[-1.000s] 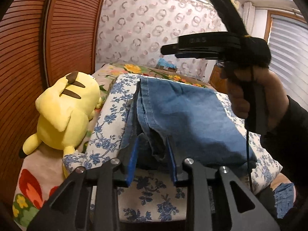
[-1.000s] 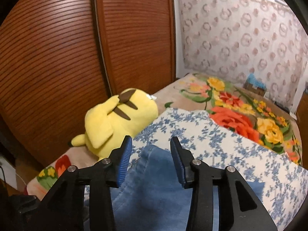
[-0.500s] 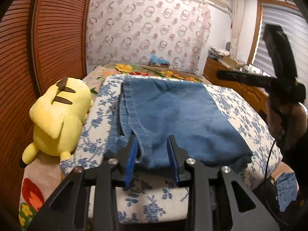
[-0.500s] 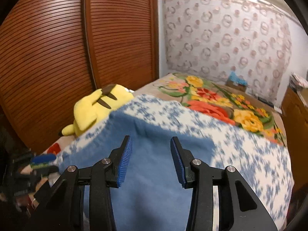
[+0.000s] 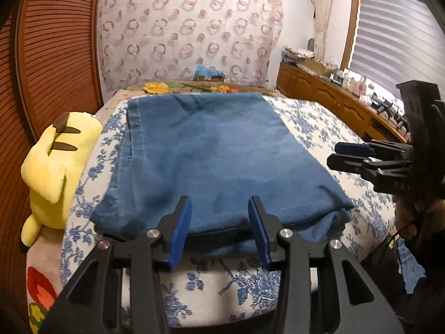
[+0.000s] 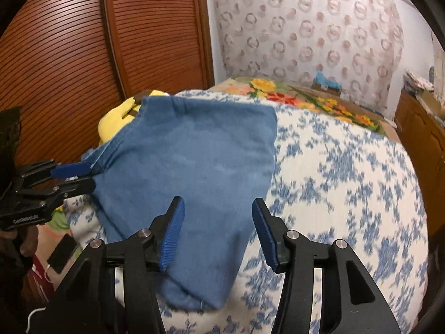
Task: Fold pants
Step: 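Open both grippers and withdraw them from the folded jeans, then grasp the jeans end with the right gripper and lift it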
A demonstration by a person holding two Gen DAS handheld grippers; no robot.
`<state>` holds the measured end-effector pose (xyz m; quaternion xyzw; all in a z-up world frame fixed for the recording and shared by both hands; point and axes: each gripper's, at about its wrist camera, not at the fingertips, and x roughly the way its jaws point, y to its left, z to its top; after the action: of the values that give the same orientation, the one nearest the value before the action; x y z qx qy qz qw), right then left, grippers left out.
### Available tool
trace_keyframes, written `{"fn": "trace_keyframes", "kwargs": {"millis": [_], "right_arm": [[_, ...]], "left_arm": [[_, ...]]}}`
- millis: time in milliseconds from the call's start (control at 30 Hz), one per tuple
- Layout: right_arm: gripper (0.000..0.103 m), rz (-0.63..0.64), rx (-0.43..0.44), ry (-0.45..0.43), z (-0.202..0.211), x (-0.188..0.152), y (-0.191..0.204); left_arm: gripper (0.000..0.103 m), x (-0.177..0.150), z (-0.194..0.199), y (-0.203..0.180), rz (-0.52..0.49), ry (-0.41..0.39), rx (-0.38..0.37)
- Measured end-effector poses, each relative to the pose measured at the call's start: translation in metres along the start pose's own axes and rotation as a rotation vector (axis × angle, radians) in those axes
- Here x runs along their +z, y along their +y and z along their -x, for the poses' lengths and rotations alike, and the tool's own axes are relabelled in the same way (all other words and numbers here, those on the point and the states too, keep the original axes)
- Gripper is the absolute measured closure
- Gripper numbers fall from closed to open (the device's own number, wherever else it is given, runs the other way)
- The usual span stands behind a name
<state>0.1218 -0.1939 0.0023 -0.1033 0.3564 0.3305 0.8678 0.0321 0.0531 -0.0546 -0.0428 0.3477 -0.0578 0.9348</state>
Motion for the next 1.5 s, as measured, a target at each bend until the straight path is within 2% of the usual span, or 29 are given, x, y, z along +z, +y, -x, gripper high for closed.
{"fn": "trace_keyframes", "kwargs": {"millis": [167, 333, 867, 1100, 1200, 1233, 1367, 1500], "right_arm": [[0.051, -0.035, 0.001, 0.035, -0.006, -0.019, -0.003], [0.051, -0.066, 0.005, 0.056, -0.014, -0.031, -0.007], [0.051, -0.109, 0.065, 0.086, -0.028, -0.042, -0.005], [0.051, -0.123, 0.083, 0.072, -0.033, -0.043, -0.008], [0.063, -0.132, 0.113, 0.071, -0.034, -0.042, -0.008], [0.065, -0.131, 0.114, 0.071, -0.034, -0.042, -0.007], [0.085, -0.092, 0.091, 0.034, -0.022, -0.035, 0.003], [0.091, -0.073, 0.109, -0.033, -0.003, -0.021, 0.011]], "left_arm": [[0.062, -0.007, -0.01, -0.008, -0.033, 0.036, 0.022], [0.062, -0.014, -0.017, -0.003, -0.022, 0.063, 0.021], [0.061, -0.023, -0.024, -0.001, -0.005, 0.051, 0.003], [0.06, -0.024, -0.024, -0.001, -0.005, 0.05, 0.003], [0.06, -0.024, -0.024, -0.001, -0.004, 0.05, 0.003], [0.06, -0.024, -0.024, -0.001, -0.004, 0.05, 0.002], [0.06, -0.024, -0.024, 0.0, -0.001, 0.048, 0.001], [0.06, -0.024, -0.023, 0.0, 0.001, 0.046, 0.001]]}}
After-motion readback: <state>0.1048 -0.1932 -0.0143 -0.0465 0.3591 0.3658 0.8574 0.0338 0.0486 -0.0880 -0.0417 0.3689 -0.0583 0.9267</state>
